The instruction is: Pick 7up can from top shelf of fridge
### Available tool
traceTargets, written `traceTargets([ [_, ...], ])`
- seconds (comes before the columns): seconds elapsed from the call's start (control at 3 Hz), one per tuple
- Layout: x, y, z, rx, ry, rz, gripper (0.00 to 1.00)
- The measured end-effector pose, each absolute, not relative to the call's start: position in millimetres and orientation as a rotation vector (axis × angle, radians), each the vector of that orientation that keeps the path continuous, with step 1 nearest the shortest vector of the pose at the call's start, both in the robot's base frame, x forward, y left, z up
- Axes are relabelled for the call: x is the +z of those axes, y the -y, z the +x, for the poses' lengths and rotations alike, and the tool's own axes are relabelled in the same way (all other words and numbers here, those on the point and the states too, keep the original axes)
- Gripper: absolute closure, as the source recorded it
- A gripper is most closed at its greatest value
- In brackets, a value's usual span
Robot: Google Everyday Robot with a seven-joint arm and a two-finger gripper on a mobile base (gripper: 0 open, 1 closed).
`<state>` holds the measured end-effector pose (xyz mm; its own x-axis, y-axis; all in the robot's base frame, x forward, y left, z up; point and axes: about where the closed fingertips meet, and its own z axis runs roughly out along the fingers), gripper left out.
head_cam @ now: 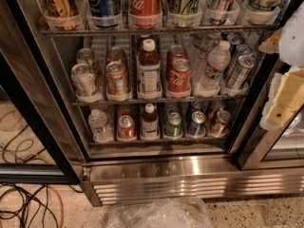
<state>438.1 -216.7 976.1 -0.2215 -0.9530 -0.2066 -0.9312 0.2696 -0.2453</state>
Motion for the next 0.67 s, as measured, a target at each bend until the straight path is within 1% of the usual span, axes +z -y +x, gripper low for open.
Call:
traceTargets([
  [0.67, 973.7, 211.8, 441.7, -0.113, -2.204, -1.712, 0.0],
])
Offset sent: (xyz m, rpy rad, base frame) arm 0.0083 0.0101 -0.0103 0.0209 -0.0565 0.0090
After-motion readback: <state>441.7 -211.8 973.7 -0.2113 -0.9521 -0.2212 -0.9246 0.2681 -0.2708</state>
